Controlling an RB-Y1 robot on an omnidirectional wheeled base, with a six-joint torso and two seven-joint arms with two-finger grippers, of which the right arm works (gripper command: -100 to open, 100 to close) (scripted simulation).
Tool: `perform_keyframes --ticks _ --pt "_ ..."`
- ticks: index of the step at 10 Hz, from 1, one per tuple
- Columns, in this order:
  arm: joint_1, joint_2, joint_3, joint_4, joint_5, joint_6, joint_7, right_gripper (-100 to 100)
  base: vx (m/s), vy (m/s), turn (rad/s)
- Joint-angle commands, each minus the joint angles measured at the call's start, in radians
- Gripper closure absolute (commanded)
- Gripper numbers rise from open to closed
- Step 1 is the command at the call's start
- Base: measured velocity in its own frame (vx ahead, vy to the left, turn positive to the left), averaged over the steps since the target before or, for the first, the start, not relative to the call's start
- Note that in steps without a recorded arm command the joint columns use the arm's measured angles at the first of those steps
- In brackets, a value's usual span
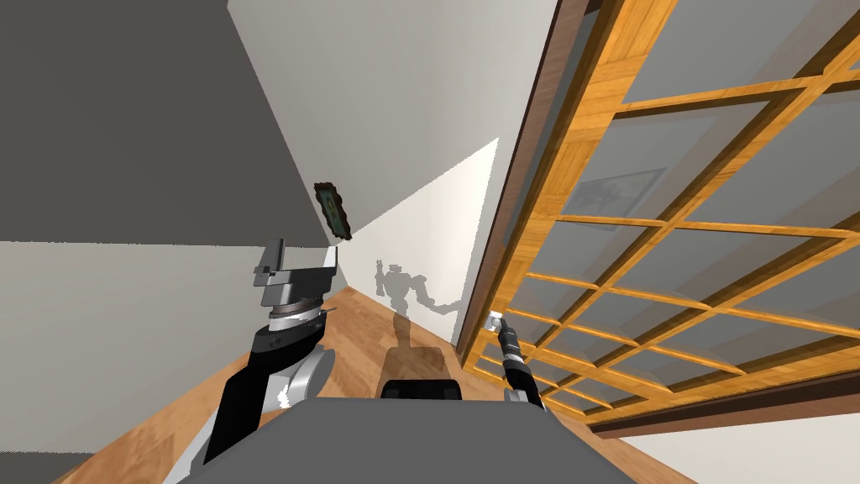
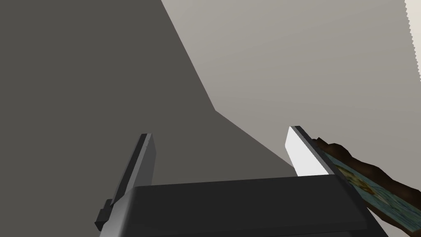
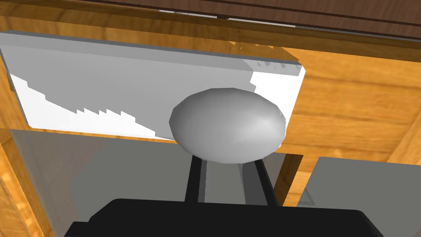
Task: Pull the door open
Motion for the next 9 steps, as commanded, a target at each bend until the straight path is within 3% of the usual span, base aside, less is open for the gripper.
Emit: perform_keyframes --ticks 1,5,7,9 --pt "-0.010 0.014 0.020 0.000 0.003 0.001 -0.029 100 -0.018 -0.001 0.003" --pt "-0.016 0.004 0.042 0.010 -0.021 -0.003 -0.146 100 -0.024 -0.002 0.016" --pt "-0.016 0.004 0.042 0.010 -0.021 -0.003 -0.154 100 -0.017 -0.002 -0.006" --pt "-0.021 -0.003 0.057 0.016 -0.037 -0.006 -0.218 100 -0.024 -0.001 0.020"
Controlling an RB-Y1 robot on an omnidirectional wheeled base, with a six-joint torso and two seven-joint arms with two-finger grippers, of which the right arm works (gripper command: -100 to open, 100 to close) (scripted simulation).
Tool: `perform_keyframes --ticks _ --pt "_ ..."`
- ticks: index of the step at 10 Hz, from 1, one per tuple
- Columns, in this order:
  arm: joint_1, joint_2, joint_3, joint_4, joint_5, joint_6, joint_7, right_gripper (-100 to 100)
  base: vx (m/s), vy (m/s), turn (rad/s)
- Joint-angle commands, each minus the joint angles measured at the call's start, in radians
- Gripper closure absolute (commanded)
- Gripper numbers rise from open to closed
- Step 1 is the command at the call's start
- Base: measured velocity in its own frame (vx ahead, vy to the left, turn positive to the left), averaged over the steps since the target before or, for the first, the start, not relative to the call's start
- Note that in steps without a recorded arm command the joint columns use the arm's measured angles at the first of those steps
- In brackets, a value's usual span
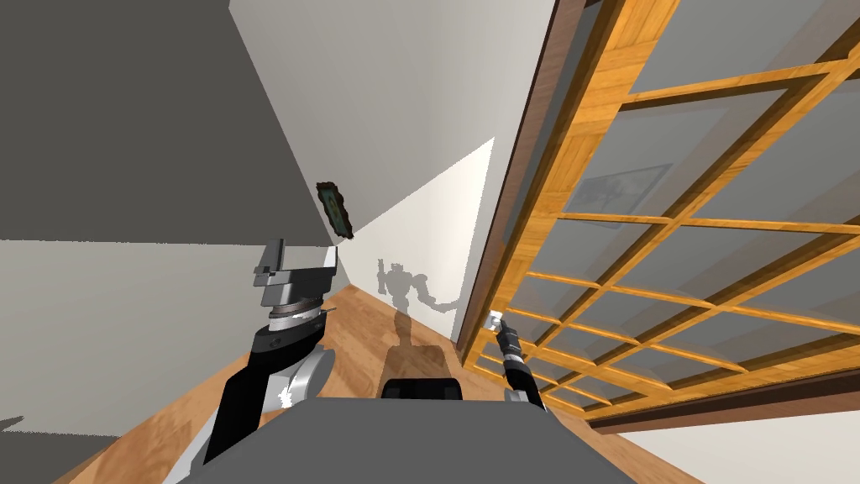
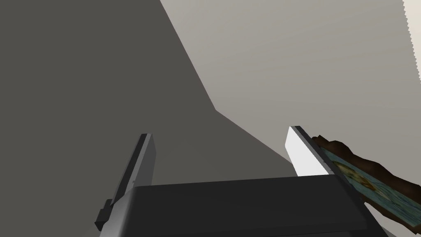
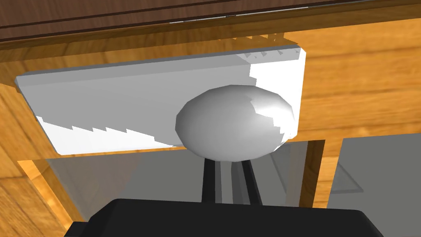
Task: Pull the door open
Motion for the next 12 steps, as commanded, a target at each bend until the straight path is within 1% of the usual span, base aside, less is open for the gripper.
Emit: perform_keyframes --ticks 1,2,3,5,7,8,9,10,11,12 --pt "-0.028 0.011 0.021 0.027 0.003 -0.018 -0.043 100 -0.024 -0.008 -0.003" --pt "-0.014 0.003 0.011 0.024 -0.019 -0.009 -0.061 -100 -0.035 -0.020 0.014" --pt "-0.014 0.004 0.014 0.022 -0.027 -0.009 -0.080 -100 -0.050 -0.016 0.022" --pt "-0.014 0.007 0.024 0.016 -0.051 -0.010 -0.138 -100 -0.048 -0.009 0.028" --pt "-0.013 0.010 0.037 0.009 -0.081 -0.012 -0.199 -100 -0.081 0.013 0.094" --pt "-0.013 0.010 0.037 0.009 -0.081 -0.012 -0.210 -100 -0.045 0.026 0.037" --pt "-0.013 0.012 0.044 0.005 -0.099 -0.013 -0.243 -100 -0.038 0.020 0.031" --pt "-0.013 0.012 0.044 0.005 -0.099 -0.013 -0.250 -100 -0.030 0.007 0.018" --pt "-0.013 0.014 0.052 0.001 -0.116 -0.014 -0.290 -100 -0.041 -0.005 0.040" --pt "-0.013 0.016 0.060 -0.004 -0.136 -0.015 -0.315 -100 -0.059 -0.013 0.072"
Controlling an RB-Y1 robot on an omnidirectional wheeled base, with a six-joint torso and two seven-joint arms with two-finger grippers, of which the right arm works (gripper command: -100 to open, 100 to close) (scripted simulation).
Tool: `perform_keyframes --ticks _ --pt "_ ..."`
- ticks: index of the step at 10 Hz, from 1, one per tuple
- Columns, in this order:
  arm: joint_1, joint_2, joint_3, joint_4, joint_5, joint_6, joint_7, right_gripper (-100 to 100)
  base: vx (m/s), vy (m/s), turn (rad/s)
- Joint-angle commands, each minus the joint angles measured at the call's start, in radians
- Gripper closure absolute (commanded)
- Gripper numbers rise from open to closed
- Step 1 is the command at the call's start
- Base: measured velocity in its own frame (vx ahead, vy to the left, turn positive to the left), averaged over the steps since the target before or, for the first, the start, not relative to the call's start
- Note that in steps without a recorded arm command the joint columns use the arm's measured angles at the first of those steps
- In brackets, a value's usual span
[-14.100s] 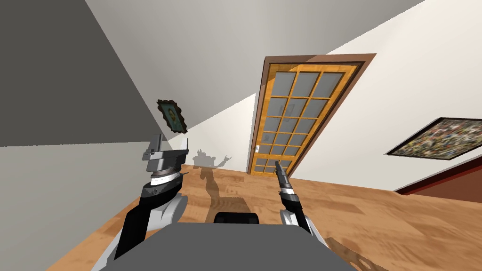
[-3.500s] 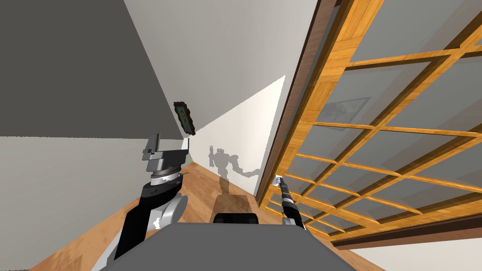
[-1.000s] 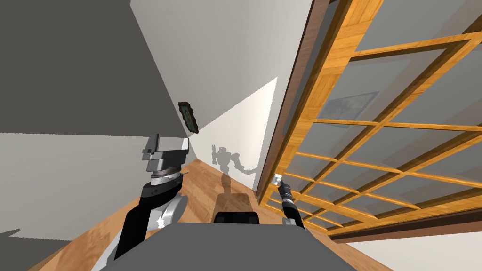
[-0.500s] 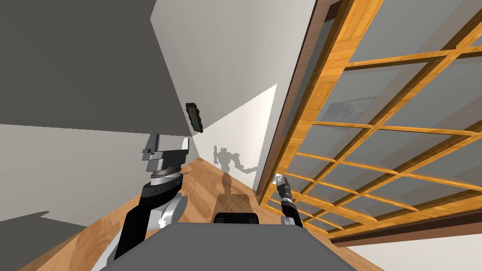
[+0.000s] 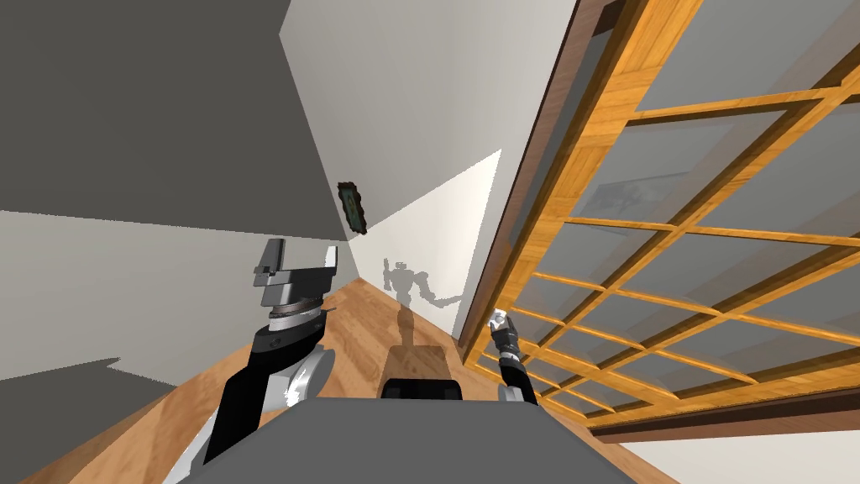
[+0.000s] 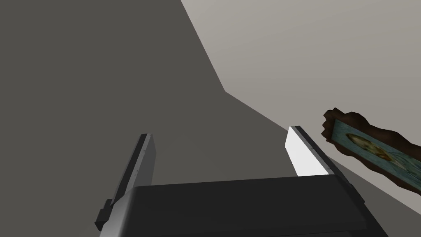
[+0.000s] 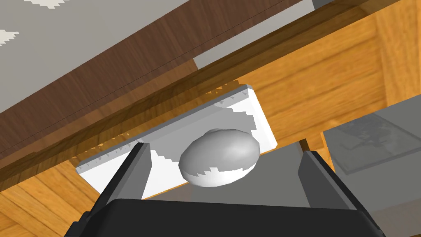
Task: Pull the door open
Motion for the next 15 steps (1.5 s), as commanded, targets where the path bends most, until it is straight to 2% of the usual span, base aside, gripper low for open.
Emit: perform_keyframes --ticks 1,2,3,5,6,7,8,10,11,12,13,15 --pt "0.000 0.001 0.005 -0.003 -0.012 -0.001 -0.036 -100 -0.055 -0.008 0.027" --pt "0.001 0.003 0.013 -0.007 -0.031 -0.002 -0.072 -100 -0.058 -0.007 0.047" --pt "0.001 0.003 0.013 -0.007 -0.031 -0.002 -0.077 -100 -0.043 -0.009 0.021" --pt "0.001 0.008 0.030 -0.017 -0.072 -0.004 -0.144 -100 -0.062 -0.014 0.062" --pt "0.001 0.008 0.030 -0.017 -0.072 -0.004 -0.159 -100 -0.061 -0.005 0.025" --pt "0.001 0.010 0.039 -0.022 -0.093 -0.005 -0.195 -100 -0.068 -0.003 0.041" --pt "0.001 0.010 0.039 -0.022 -0.093 -0.005 -0.200 -100 -0.049 -0.003 0.023" --pt "0.002 0.015 0.057 -0.032 -0.135 -0.007 -0.267 -100 -0.054 -0.008 0.065" --pt "0.002 0.015 0.057 -0.032 -0.135 -0.007 -0.283 -100 -0.061 -0.001 0.026" --pt "0.002 0.017 0.066 -0.037 -0.157 -0.008 -0.318 -100 -0.060 -0.010 0.046" --pt "0.002 0.017 0.066 -0.037 -0.157 -0.008 -0.324 -100 -0.043 -0.012 0.022" --pt "0.003 0.022 0.084 -0.046 -0.198 -0.010 -0.389 -100 -0.066 -0.012 0.061"
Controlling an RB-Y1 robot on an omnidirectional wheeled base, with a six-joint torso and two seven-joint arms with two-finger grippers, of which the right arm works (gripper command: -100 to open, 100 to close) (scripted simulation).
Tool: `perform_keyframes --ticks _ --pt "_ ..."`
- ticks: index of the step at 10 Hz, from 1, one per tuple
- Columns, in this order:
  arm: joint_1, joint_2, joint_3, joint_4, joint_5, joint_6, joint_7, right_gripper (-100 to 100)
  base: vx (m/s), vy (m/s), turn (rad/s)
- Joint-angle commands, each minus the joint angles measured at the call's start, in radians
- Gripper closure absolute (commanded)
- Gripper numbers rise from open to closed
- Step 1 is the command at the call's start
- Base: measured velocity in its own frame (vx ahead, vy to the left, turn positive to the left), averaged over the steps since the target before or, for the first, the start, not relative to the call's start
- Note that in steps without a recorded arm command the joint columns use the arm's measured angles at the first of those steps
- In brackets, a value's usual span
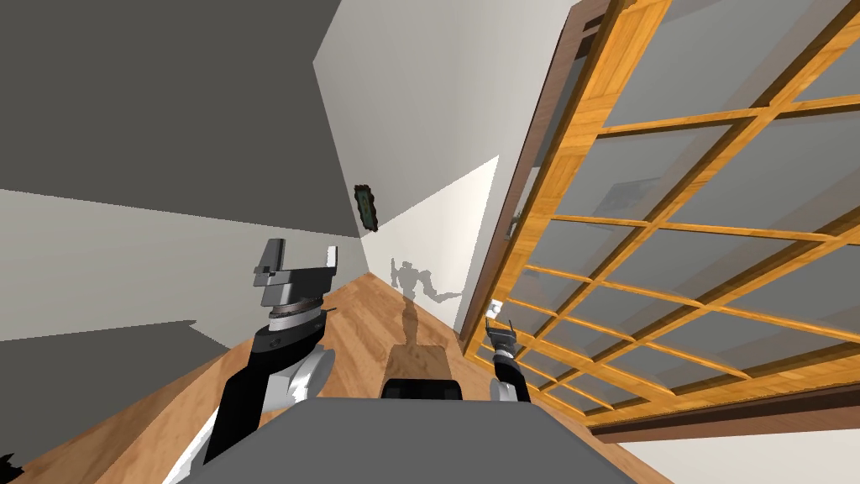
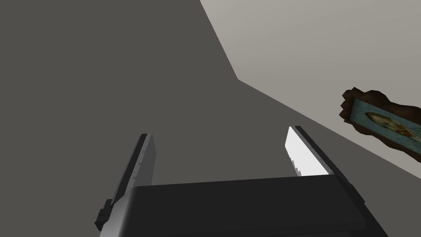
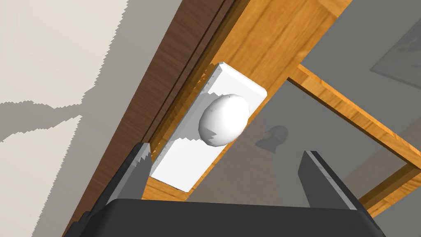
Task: Pull the door open
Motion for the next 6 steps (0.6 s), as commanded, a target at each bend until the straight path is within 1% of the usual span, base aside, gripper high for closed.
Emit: perform_keyframes --ticks 1,2,3,4,5,6 --pt "0.001 0.001 0.005 -0.004 -0.013 0.000 -0.038 -100 -0.062 -0.009 0.023" --pt "0.001 0.003 0.014 -0.009 -0.032 -0.001 -0.073 -100 -0.056 -0.011 0.037" --pt "0.001 0.003 0.014 -0.009 -0.032 -0.001 -0.078 -100 -0.043 -0.007 0.021" --pt "0.002 0.005 0.022 -0.013 -0.051 -0.002 -0.119 -100 -0.043 -0.003 0.045" --pt "0.002 0.007 0.029 -0.017 -0.069 -0.003 -0.145 -100 -0.062 -0.014 0.074" --pt "0.002 0.007 0.029 -0.017 -0.069 -0.003 -0.159 -100 -0.055 -0.007 0.017"
